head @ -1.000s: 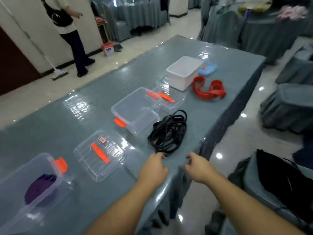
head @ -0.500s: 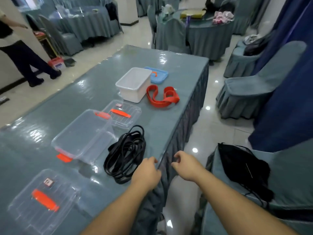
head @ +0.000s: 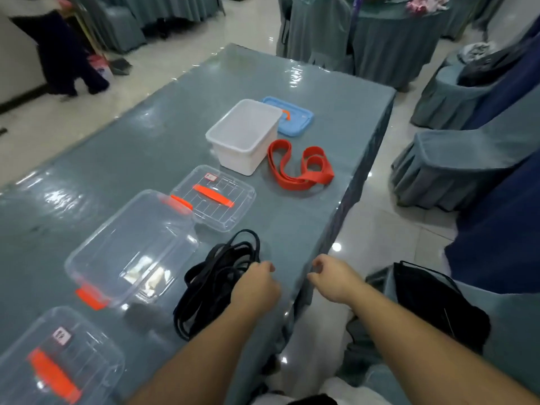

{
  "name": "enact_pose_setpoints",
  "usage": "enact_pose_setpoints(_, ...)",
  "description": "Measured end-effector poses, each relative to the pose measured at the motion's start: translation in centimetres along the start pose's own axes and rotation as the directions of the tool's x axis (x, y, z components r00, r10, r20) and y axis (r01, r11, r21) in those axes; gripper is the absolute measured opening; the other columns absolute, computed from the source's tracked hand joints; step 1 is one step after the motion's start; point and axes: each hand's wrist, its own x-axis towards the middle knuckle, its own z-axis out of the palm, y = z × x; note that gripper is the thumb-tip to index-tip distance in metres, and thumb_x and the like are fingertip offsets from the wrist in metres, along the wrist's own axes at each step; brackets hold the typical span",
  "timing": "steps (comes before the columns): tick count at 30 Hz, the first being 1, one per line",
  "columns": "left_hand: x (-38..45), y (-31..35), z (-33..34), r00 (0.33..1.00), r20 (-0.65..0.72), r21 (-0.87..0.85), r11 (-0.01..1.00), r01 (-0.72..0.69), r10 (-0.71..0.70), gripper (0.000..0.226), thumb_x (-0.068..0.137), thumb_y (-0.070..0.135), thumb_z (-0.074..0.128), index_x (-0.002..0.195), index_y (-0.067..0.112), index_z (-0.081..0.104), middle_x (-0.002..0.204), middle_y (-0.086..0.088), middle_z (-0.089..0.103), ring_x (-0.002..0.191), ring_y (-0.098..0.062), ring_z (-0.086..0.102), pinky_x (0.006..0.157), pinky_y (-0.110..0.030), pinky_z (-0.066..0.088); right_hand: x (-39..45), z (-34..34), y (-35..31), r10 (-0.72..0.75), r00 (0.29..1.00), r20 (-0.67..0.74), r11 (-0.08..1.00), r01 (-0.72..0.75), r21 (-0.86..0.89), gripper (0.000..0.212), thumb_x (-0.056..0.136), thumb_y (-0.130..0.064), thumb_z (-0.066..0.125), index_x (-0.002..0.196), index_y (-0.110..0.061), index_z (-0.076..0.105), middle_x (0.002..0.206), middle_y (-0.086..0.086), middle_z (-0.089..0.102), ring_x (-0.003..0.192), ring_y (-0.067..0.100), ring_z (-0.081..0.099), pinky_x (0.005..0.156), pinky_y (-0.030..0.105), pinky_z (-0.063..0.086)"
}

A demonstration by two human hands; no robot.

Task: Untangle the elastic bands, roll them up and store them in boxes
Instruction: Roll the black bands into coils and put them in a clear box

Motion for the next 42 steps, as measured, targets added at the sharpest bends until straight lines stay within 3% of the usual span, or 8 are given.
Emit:
enact_pose_setpoints(11, 1.8, -5.0, -2.1, 0.924, -0.162, -0.178, 0.931, 0.319, -0.348, 0.035, 0.094, 0.031, 0.056, 0.128, 0.027, 0.062, 0.124, 0.005, 0.062, 0.103, -0.018, 0.064, 0.080, -0.032, 0.054, 10.9, 0.8, -7.2, -0.226, 0.943, 0.245, 0.947, 0.271, -0.169, 0.041, 0.101, -0.033, 0.056, 0.136, -0.012, 0.055, 0.136, 0.012, 0.065, 0.123, 0.032, 0.061, 0.100, 0.036, 0.049)
enact_pose_setpoints(18, -0.6, -7.4, -3.0, 0.613, -0.361, -0.372, 0.711, 0.596, -0.703, 0.040, 0.090, 0.017, 0.059, 0.130, 0.022, 0.060, 0.133, -0.005, 0.056, 0.121, -0.028, 0.054, 0.105, -0.041, 0.047, 15.2, 0.7, -11.7, -0.408, 0.805, 0.431, 0.808, 0.538, -0.240, 0.029, 0.097, -0.026, 0.059, 0.122, -0.011, 0.061, 0.125, 0.011, 0.069, 0.116, 0.033, 0.063, 0.092, 0.035, 0.049)
enact_pose_setpoints(22, -2.3, -9.6, -1.7, 0.474, -0.195, -0.523, 0.500, 0.691, -0.859, 0.058, 0.092, 0.016, 0.060, 0.149, 0.016, 0.049, 0.147, -0.014, 0.054, 0.134, -0.037, 0.050, 0.115, -0.042, 0.038, 16.1, 1.0, -13.1, -0.500, 0.713, 0.492, 0.722, 0.657, -0.217, 0.017, 0.092, -0.017, 0.057, 0.107, -0.010, 0.063, 0.112, 0.012, 0.069, 0.106, 0.034, 0.065, 0.087, 0.038, 0.052)
enact_pose_setpoints(25, -3.5, -10.7, -0.3, 0.472, -0.056, -0.643, 0.394, 0.657, -0.880, 0.050, 0.098, 0.023, 0.061, 0.146, 0.017, 0.053, 0.141, -0.013, 0.064, 0.129, -0.035, 0.060, 0.109, -0.039, 0.046, 16.1, 1.8, -13.3, -0.566, 0.619, 0.545, 0.647, 0.743, -0.173, 0.030, 0.087, -0.017, 0.056, 0.116, -0.015, 0.065, 0.123, 0.007, 0.067, 0.115, 0.030, 0.063, 0.095, 0.039, 0.053)
enact_pose_setpoints(28, -4.2, -11.3, 0.4, 0.436, -0.075, -0.651, 0.375, 0.660, -0.897, 0.042, 0.098, 0.019, 0.064, 0.139, 0.012, 0.059, 0.133, -0.011, 0.069, 0.122, -0.033, 0.065, 0.100, -0.034, 0.047, 15.6, 3.1, -13.3, -0.601, 0.547, 0.582, 0.586, 0.797, -0.144, 0.048, 0.092, -0.018, 0.058, 0.140, -0.015, 0.056, 0.145, 0.004, 0.054, 0.136, 0.026, 0.049, 0.111, 0.042, 0.045)
enact_pose_setpoints(33, -4.7, -12.0, 0.7, 0.400, -0.087, -0.680, 0.348, 0.646, -0.912, 0.022, 0.101, 0.020, 0.060, 0.115, 0.011, 0.074, 0.116, -0.013, 0.076, 0.110, -0.034, 0.069, 0.095, -0.036, 0.051, 14.6, 5.0, -13.7, -0.592, 0.501, 0.631, 0.526, 0.834, -0.169, 0.050, 0.098, -0.019, 0.055, 0.148, -0.016, 0.048, 0.152, 0.003, 0.044, 0.140, 0.025, 0.042, 0.111, 0.041, 0.045)
enact_pose_setpoints(36, -5.2, -12.0, 1.3, 0.485, -0.030, -0.799, 0.313, 0.514, -0.874, 0.020, 0.101, 0.030, 0.060, 0.106, 0.020, 0.076, 0.105, -0.002, 0.078, 0.102, -0.024, 0.071, 0.098, -0.038, 0.054, 14.0, 5.4, -13.9, -0.642, 0.491, 0.588, 0.474, 0.858, -0.198, 0.051, 0.099, -0.019, 0.055, 0.149, -0.016, 0.047, 0.152, 0.003, 0.042, 0.140, 0.026, 0.038, 0.112, 0.042, 0.044)
enact_pose_setpoints(42, -4.4, -13.0, 1.5, 0.451, -0.018, -0.790, 0.289, 0.541, -0.892, 0.030, 0.104, 0.031, 0.055, 0.129, 0.017, 0.063, 0.115, -0.007, 0.072, 0.109, -0.031, 0.068, 0.100, -0.037, 0.051, 13.6, 6.4, -14.5, -0.649, 0.412, 0.640, 0.328, 0.910, -0.253, 0.072, 0.097, -0.025, 0.054, 0.162, -0.032, 0.024, 0.172, -0.007, 0.018, 0.159, 0.024, 0.014, 0.126, 0.047, 0.025)
